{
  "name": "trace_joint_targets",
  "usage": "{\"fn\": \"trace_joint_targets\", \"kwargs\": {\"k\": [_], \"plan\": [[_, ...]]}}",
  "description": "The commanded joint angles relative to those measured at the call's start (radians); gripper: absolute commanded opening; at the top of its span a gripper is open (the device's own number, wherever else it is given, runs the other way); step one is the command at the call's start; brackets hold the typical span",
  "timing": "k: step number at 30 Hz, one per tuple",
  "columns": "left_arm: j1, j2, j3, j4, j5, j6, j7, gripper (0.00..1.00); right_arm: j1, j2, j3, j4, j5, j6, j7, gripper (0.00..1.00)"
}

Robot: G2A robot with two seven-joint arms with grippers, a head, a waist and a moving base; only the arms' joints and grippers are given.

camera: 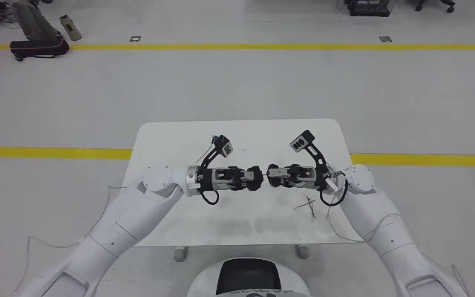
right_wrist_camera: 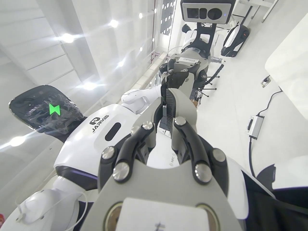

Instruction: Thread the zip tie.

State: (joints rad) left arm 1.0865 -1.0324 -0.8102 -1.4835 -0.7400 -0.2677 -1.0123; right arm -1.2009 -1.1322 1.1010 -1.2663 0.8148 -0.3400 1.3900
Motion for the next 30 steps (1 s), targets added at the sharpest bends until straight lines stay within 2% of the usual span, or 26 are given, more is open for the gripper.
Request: {"fn": "trace_joint_targets", "kwargs": {"k": [1,8,9,10,11,12,19,23,30], "plan": [[0.0,0.0,0.0,0.0,0.0,0.0,0.0,0.0,0.001,0.0,-0.002,0.001,0.0,0.0,0.0,0.02],[0.0,0.0,0.0,0.0,0.0,0.0,0.0,0.0,0.007,0.0,-0.006,0.002,-0.009,0.0,0.0,0.0],[0.0,0.0,0.0,0.0,0.0,0.0,0.0,0.07,0.008,0.0,-0.006,0.003,-0.011,0.0,0.0,0.0],[0.0,0.0,0.0,0.0,0.0,0.0,0.0,0.47,0.009,0.0,-0.007,0.004,-0.011,0.0,0.0,0.0],[0.0,0.0,0.0,0.0,0.0,0.0,0.0,0.95,0.009,0.0,-0.007,0.004,-0.011,0.0,0.0,0.0],[0.0,0.0,0.0,0.0,0.0,0.0,0.0,1.0,0.009,0.0,-0.006,0.005,-0.012,0.0,0.0,0.0],[0.0,0.0,0.0,0.0,0.0,0.0,0.0,1.0,0.01,0.0,0.001,0.008,-0.012,0.0,0.0,0.0],[0.009,-0.002,0.004,-0.014,0.015,0.015,0.032,1.0,0.007,0.001,0.007,0.001,-0.01,0.0,0.0,0.0],[0.014,-0.004,0.0,-0.017,0.024,0.025,0.05,1.0,0.002,0.001,0.014,-0.009,-0.006,0.0,0.0,0.0]]}}
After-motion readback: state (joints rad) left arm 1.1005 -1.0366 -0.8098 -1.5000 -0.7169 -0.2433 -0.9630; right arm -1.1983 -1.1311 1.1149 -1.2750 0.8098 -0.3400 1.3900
